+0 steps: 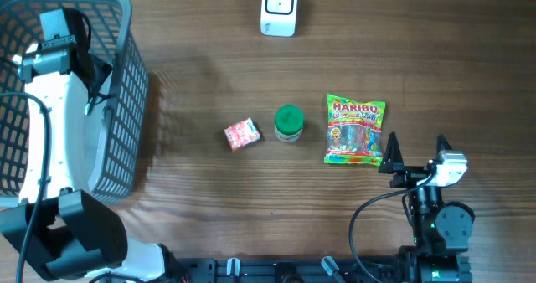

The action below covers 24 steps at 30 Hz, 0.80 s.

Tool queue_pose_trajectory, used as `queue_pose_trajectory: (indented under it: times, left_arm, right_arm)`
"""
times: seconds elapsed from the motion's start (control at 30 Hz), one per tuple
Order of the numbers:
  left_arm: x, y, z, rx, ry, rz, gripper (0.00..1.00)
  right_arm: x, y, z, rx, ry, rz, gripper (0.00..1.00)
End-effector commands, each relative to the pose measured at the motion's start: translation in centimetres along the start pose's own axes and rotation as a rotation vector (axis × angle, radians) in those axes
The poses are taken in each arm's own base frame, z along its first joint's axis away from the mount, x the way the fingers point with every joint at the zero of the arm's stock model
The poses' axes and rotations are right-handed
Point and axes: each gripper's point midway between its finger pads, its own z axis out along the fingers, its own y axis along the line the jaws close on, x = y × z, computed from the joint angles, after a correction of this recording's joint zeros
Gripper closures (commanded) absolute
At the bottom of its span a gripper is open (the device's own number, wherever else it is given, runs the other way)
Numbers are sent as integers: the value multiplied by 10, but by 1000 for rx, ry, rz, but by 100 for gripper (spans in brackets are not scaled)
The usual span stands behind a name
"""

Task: Scan the item barcode
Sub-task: 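Return the left gripper into the basket over the teal wipes pack, then grasp the teal wipes pack with the left gripper and lift it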

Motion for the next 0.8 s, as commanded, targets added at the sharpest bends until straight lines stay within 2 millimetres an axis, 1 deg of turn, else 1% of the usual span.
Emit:
queue_pose_trajectory:
  times: [0.0, 0.13, 0.2, 0.27, 0.33, 0.37, 0.43, 0.47, 0.57, 0.63, 0.67, 0.77]
  left_arm:
    - [5, -1, 13, -1, 2, -4, 0]
    - [6, 2, 32, 13, -2, -41, 0]
    - [0, 1, 40, 48, 0, -80, 0]
    - [-8, -5, 45, 110, 12, -111, 0]
    - [-16, -15, 53, 183, 15, -58, 0]
    - [-18, -16, 57, 185, 10, -41, 0]
    - [-17, -20, 69, 182, 8, 9, 0]
    - [-14, -23, 80, 176, 15, 32, 0]
    - [-5, -37, 108, 189, 27, 168, 0]
    - [-11, -49, 125, 210, -40, 409, 0]
    - [-17, -55, 129, 219, -77, 501, 0]
    - [-24, -67, 128, 258, -139, 651, 0]
  right_arm:
    - [-1, 3, 0, -17, -6, -14, 0]
    - [-1, 3, 0, -17, -6, -14, 0]
    - [-1, 3, 0, -17, -6, -14, 0]
    - [-1, 3, 0, -17, -6, -14, 0]
    - [-1, 3, 0, -17, -6, -14, 0]
    - [-1, 3, 0, -17, -6, -14, 0]
    - [-1, 3, 0, -17, -6, -14, 0]
    - [-1, 3, 0, -17, -6, -14, 0]
    - [-1, 3, 0, -17, -6, -14, 0]
    - [-1, 3, 0, -17, -6, -14, 0]
    - [-1, 3, 0, -17, -6, -14, 0]
    - [-1, 3, 0, -17, -6, -14, 0]
